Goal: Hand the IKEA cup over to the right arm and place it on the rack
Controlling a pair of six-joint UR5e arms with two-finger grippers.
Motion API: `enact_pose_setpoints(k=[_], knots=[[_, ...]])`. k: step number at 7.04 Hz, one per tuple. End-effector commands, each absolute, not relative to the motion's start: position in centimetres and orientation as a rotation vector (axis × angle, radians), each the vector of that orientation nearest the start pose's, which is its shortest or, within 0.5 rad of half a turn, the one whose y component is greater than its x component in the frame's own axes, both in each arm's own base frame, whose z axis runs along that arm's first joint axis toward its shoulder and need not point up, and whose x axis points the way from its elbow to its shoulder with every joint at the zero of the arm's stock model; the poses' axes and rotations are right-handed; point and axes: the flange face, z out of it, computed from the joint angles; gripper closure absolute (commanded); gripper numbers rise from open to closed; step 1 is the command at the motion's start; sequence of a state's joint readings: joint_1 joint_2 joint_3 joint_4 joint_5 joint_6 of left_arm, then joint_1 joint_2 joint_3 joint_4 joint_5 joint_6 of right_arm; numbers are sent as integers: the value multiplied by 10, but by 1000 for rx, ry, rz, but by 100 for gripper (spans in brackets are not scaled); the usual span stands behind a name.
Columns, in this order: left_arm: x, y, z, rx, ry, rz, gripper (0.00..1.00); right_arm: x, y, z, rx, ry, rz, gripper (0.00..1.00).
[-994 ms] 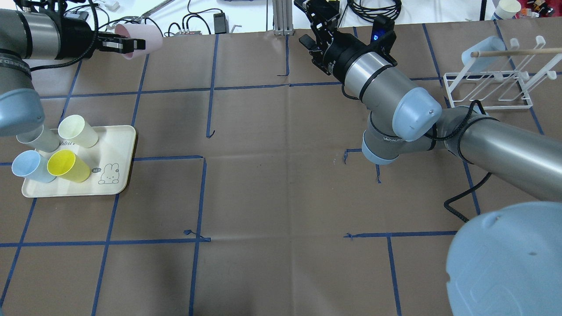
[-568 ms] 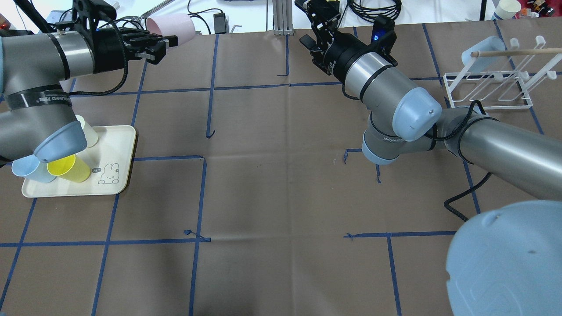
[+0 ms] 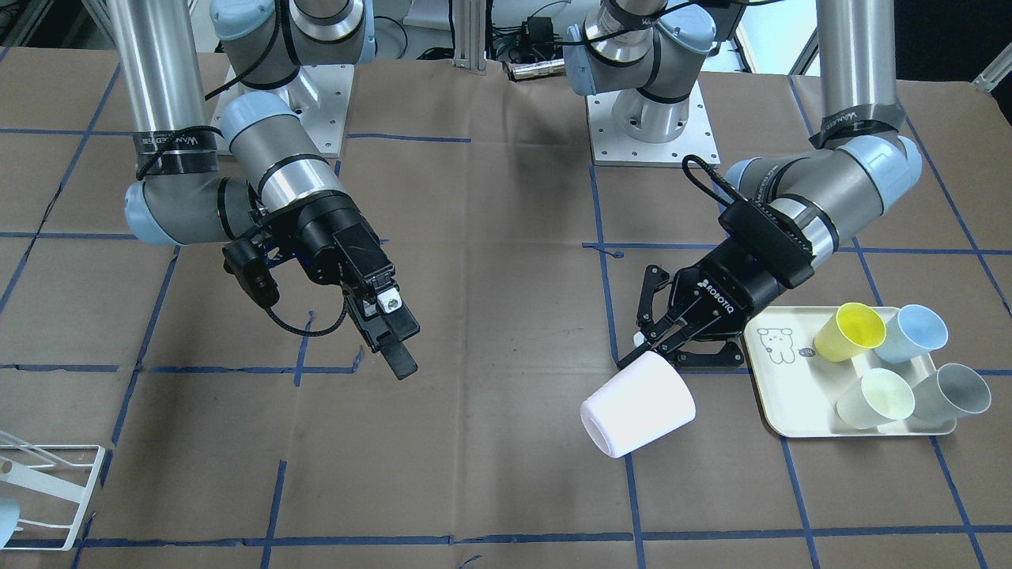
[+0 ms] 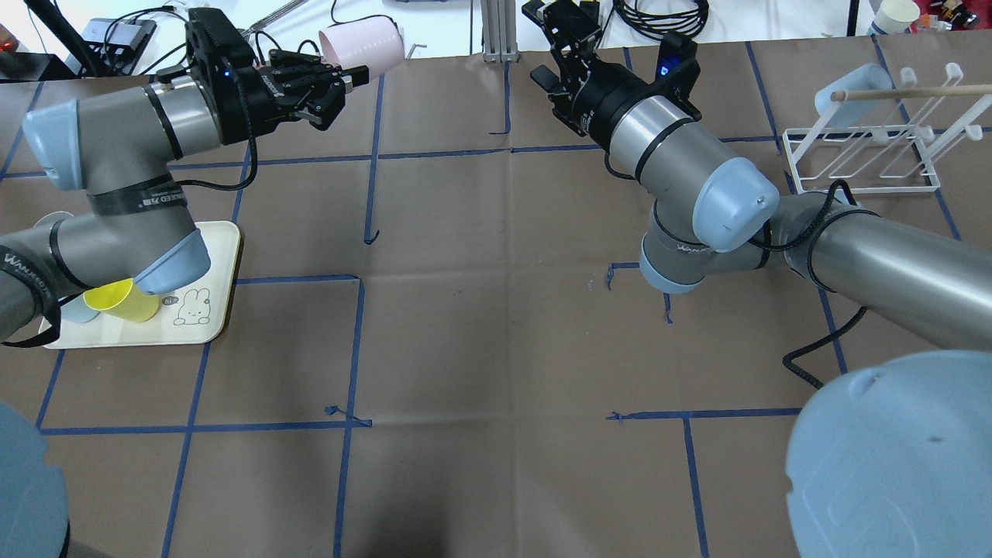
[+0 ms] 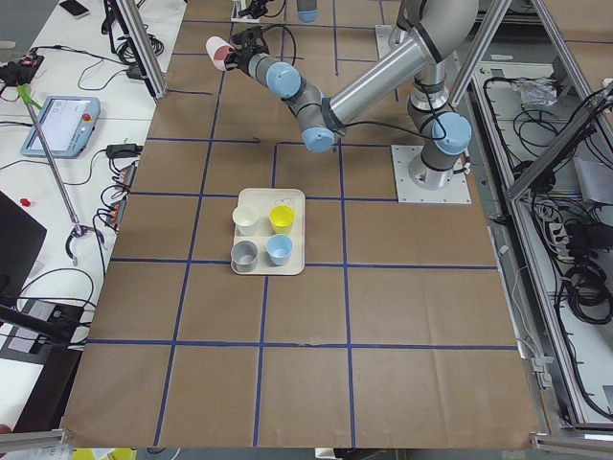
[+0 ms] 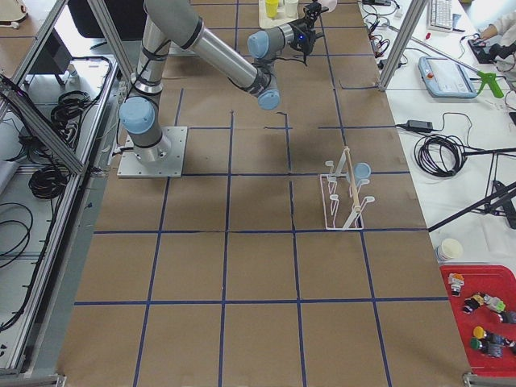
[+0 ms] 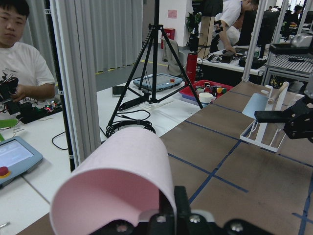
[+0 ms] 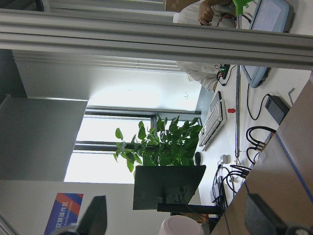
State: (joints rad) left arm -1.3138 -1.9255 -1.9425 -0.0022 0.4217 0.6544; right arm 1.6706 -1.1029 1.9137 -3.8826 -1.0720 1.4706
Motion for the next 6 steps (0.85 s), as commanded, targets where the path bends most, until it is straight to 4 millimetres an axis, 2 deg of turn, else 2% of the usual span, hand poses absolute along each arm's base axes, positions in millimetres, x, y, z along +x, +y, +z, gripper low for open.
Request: enact_pose_setpoints(k=[1,3,4,6], knots=[[-89,-575,329,-1012,-1746,1405,100,235,-527,336,754,1537,-774,0],[-132,-567,331,-1055,-1708,1356,100,238,-523,320,785,1565,-738,0],[-142,-567,328,-1060,-1742,1347,100,239,-523,317,783,1570,-735,0],[-176,-547,316,-1063,-1835,1295,100,253,-517,318,760,1576,-720,0]])
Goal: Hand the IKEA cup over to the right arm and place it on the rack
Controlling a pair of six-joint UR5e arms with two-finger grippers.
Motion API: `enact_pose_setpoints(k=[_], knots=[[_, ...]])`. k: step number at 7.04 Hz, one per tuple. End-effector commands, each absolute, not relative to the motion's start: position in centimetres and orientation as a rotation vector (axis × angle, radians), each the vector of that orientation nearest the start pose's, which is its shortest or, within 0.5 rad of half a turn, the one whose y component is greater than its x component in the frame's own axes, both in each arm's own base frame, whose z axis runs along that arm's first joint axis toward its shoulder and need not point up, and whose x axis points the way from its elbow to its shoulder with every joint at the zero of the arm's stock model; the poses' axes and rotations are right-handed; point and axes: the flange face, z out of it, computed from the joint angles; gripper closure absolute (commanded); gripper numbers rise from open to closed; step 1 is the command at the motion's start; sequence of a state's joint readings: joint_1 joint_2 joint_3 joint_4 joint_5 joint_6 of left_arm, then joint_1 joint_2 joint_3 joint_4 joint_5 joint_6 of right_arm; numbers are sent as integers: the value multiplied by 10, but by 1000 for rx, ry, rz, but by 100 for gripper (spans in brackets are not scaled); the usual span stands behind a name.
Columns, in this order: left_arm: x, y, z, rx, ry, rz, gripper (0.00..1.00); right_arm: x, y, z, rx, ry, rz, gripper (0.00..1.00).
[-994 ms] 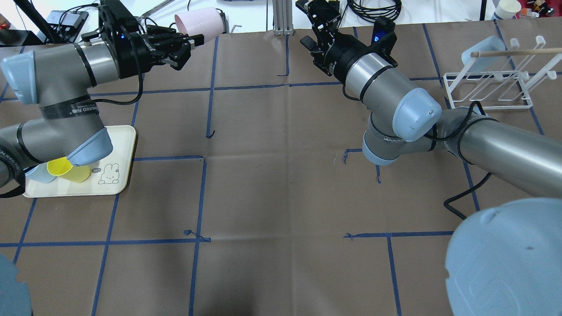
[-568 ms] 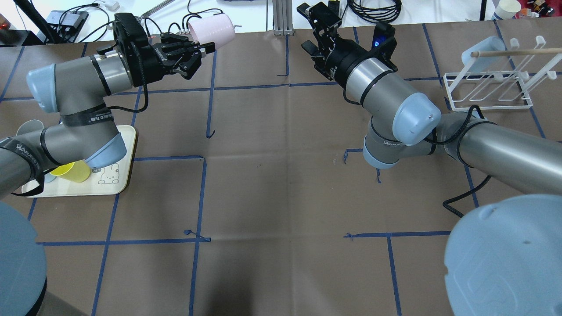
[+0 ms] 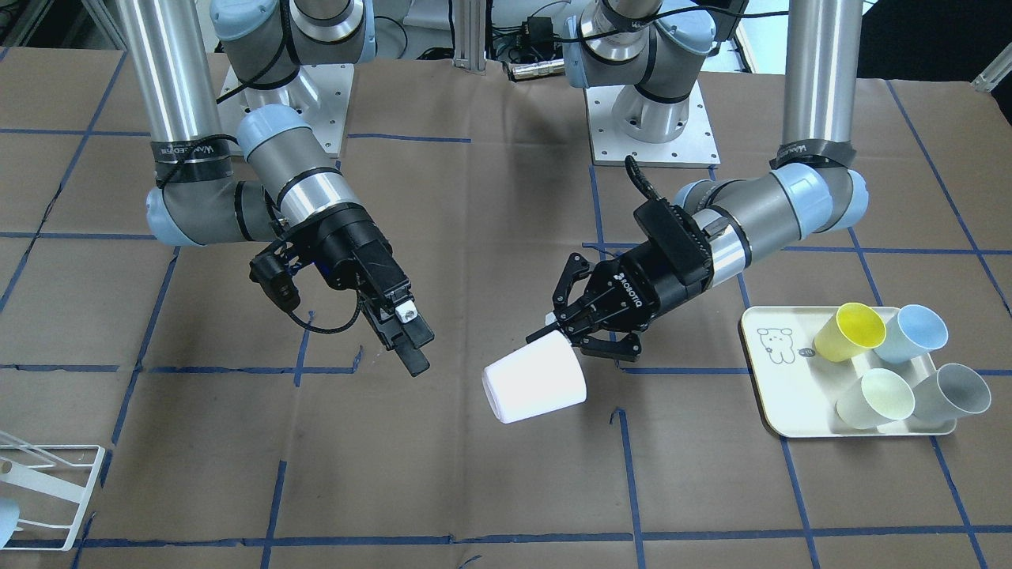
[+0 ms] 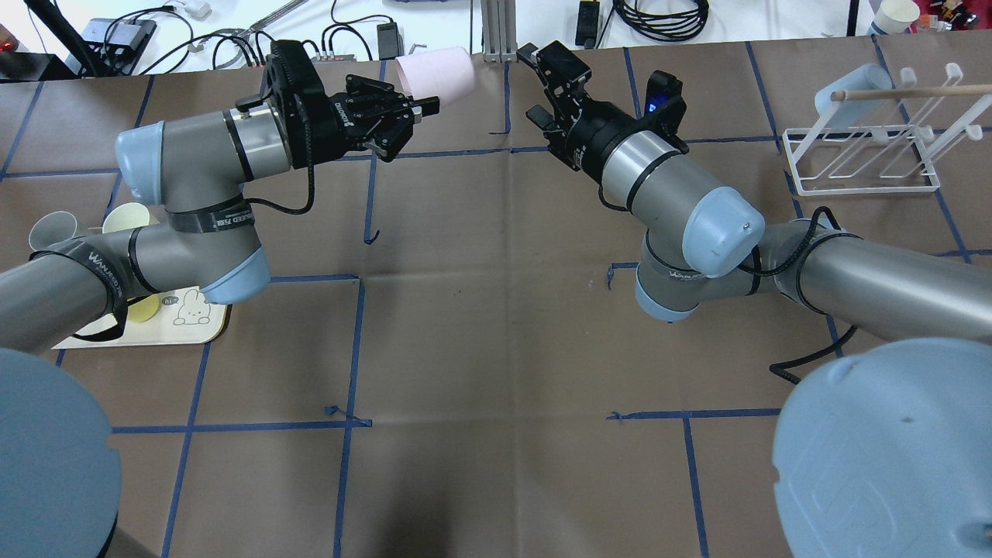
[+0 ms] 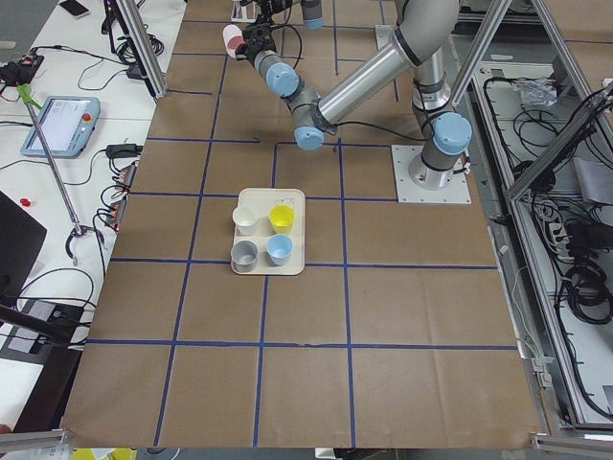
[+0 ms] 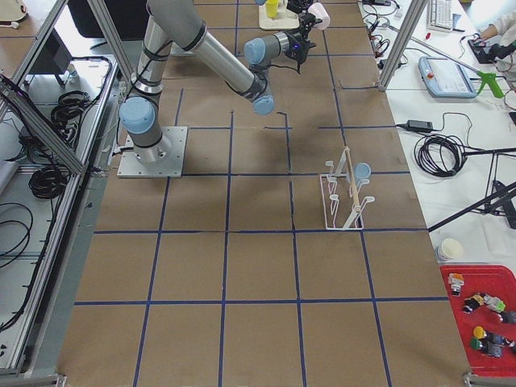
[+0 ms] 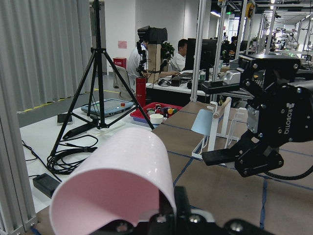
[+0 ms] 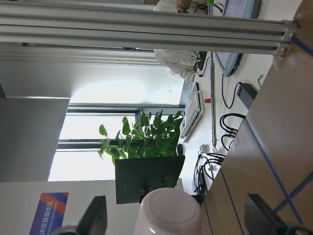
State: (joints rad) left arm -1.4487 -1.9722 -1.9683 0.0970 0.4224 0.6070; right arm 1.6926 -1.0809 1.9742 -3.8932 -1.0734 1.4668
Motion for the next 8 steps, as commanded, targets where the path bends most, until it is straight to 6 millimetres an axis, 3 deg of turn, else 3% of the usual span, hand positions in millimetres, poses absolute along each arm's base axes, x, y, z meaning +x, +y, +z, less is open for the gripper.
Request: enact_pose_setpoints(k=[1,3,5,8], knots=[[-177,-546,315,-1064,-1844,1297,100,254,-516,319,754,1577,-718,0],[-176,-545,316,-1056,-1843,1302,100,256,-517,318,806,1566,-770,0],[-175,-545,316,-1055,-1835,1304,100,253,-523,303,859,1574,-789,1],[-176,-544,316,-1063,-1822,1318,100,278,-513,293,989,1478,-585,1]])
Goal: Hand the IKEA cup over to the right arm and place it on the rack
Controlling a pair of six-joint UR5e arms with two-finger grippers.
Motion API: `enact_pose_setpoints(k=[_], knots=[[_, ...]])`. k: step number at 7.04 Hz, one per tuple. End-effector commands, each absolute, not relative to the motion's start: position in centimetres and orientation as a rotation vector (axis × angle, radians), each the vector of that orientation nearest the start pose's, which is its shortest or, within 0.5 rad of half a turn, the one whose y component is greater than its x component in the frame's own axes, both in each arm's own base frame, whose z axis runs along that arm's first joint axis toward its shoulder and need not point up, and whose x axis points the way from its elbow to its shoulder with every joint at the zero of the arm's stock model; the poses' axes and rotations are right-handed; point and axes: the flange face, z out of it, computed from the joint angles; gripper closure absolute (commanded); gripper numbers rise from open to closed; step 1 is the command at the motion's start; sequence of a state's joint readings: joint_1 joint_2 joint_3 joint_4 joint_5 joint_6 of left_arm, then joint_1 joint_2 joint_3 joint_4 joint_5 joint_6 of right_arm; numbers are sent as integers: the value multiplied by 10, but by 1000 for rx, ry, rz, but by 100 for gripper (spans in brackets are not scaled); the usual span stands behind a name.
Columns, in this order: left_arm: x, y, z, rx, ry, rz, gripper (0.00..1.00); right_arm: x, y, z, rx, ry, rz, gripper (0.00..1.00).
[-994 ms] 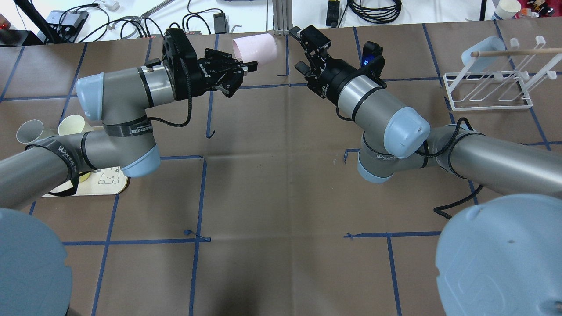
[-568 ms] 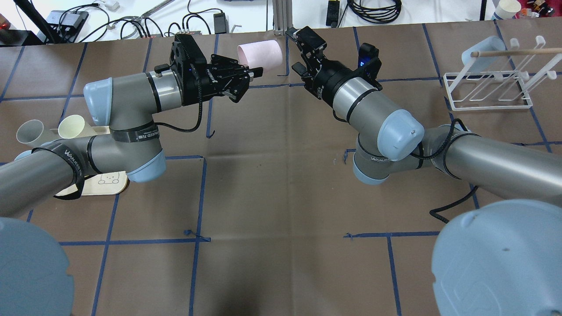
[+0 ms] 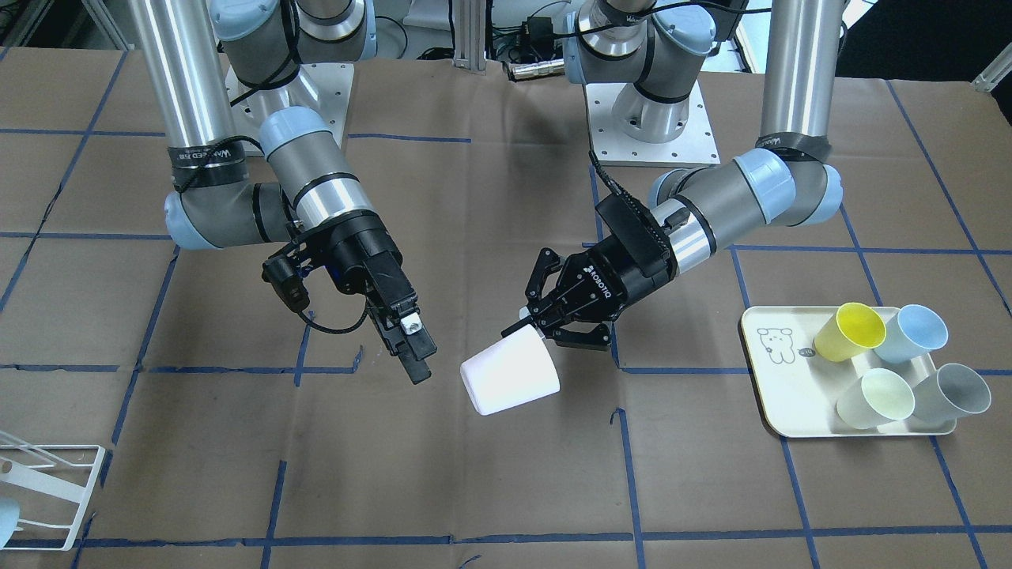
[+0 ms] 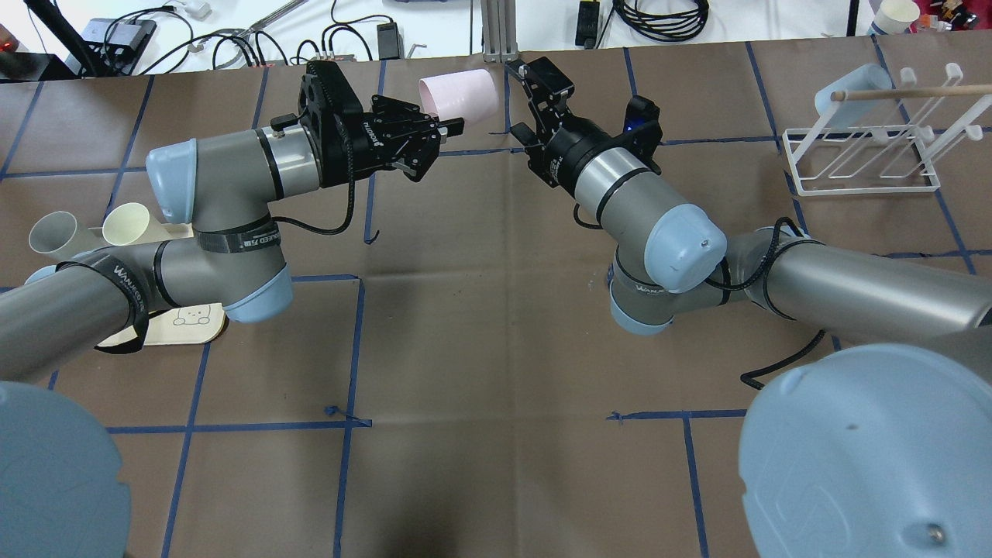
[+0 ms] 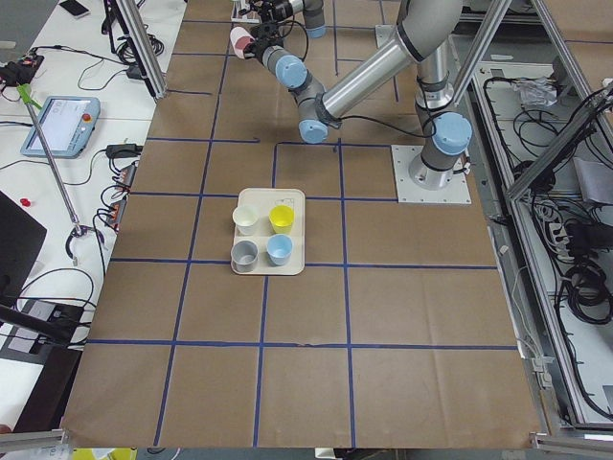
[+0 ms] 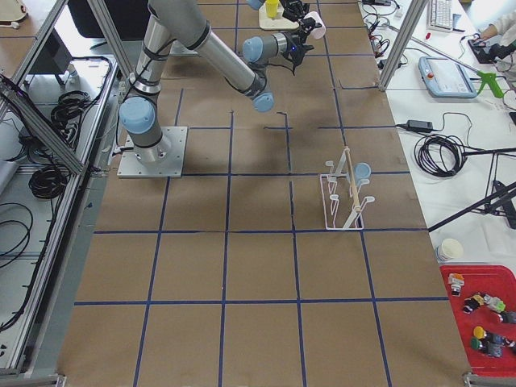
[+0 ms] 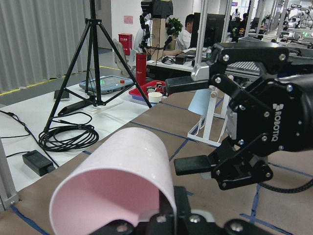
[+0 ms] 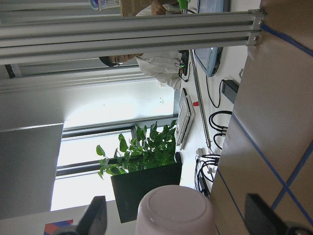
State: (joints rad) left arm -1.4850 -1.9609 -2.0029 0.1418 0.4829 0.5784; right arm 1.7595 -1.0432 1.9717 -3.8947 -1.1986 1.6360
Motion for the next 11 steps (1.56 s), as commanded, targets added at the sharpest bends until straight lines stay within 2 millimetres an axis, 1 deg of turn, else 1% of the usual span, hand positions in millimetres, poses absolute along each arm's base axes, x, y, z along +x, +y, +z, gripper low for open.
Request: enact_pose_setpoints(k=[1,2,4,5,7,9,11], knots=[[-176,-544,317,-1064,-1821,1319,100,285,-514,287,991,1485,-576,1],[-176,-544,317,-1064,-1821,1319,100,286,-517,284,999,1483,-582,1],[-176,-543,319,-1066,-1820,1322,100,290,-521,293,1006,1447,-562,1],[-175,-544,319,-1065,-1821,1323,100,297,-519,296,991,1446,-559,1],[-176,-543,319,-1066,-1820,1322,100,303,-517,297,982,1448,-555,1],[-176,-543,318,-1065,-1821,1321,100,307,-521,306,961,1435,-563,1],[-176,-543,318,-1065,-1821,1321,100,312,-522,299,960,1445,-552,1]])
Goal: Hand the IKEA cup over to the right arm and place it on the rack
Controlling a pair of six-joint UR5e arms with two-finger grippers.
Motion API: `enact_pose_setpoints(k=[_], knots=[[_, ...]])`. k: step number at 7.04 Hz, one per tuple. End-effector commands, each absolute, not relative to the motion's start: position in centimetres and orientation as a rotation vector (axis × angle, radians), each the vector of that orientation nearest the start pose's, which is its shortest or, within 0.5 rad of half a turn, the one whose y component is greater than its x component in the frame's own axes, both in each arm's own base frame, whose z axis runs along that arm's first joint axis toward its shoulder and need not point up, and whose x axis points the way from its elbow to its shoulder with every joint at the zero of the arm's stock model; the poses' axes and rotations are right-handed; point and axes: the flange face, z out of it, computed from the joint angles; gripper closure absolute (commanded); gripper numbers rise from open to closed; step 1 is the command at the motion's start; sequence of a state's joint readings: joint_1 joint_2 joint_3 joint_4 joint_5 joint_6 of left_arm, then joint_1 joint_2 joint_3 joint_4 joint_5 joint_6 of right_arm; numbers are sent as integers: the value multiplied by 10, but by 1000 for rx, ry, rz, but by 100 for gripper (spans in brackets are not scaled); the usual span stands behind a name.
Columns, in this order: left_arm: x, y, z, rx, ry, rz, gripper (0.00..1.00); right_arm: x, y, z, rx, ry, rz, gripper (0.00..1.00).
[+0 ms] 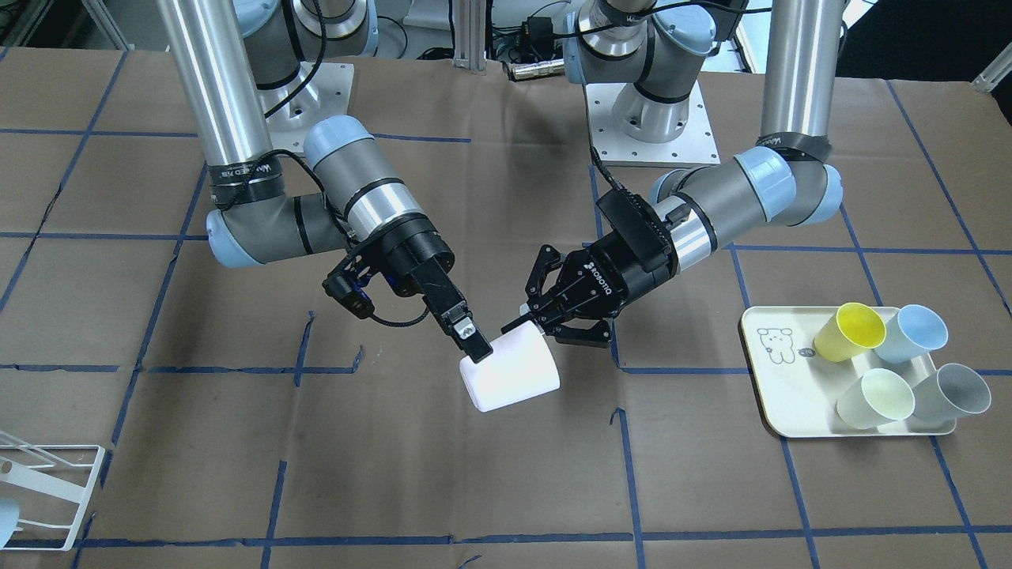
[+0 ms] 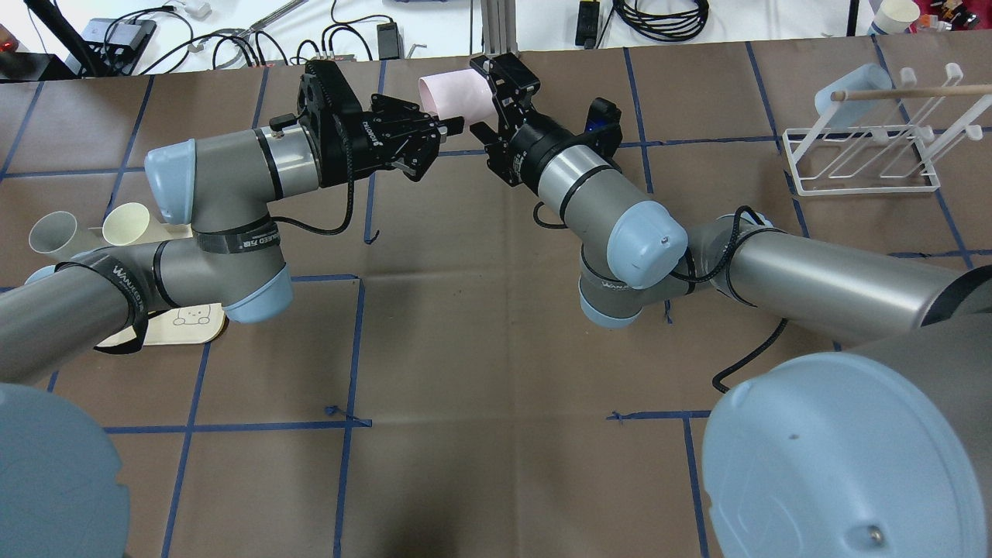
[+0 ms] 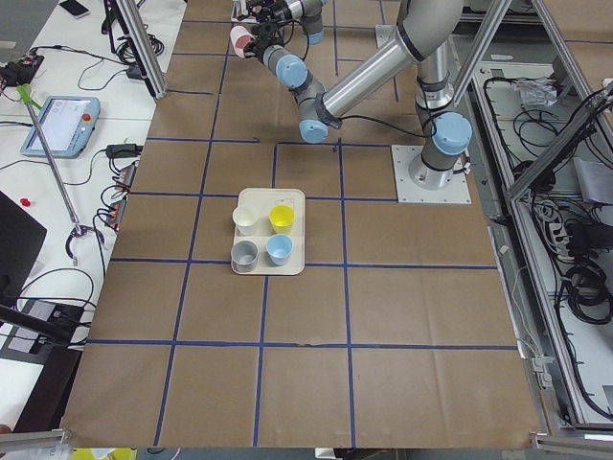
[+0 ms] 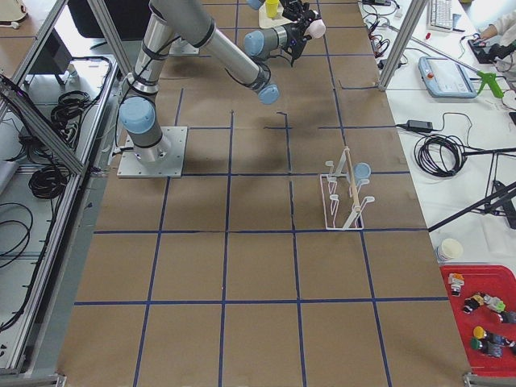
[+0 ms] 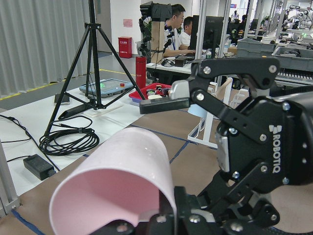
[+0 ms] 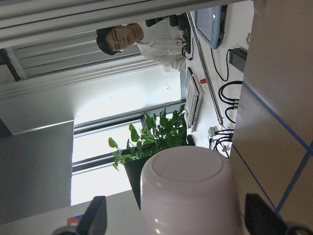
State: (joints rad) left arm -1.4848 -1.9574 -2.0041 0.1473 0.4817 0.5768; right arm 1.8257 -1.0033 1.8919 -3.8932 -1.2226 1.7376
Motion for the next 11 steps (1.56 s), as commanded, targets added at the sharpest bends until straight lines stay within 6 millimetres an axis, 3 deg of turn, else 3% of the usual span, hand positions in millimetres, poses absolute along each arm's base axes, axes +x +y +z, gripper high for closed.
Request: enact_pose_setpoints(k=[1,6,9,11], knots=[[-176,-543,318,-1063,-1821,1320,100,314,-528,295,959,1444,-553,1],[-176,-543,319,-1064,-1821,1321,100,323,-533,293,945,1445,-547,1],[-176,-543,319,-1065,-1819,1321,100,325,-538,290,942,1445,-548,12],[-176,-543,320,-1066,-1819,1322,99,325,-538,290,939,1450,-552,29]])
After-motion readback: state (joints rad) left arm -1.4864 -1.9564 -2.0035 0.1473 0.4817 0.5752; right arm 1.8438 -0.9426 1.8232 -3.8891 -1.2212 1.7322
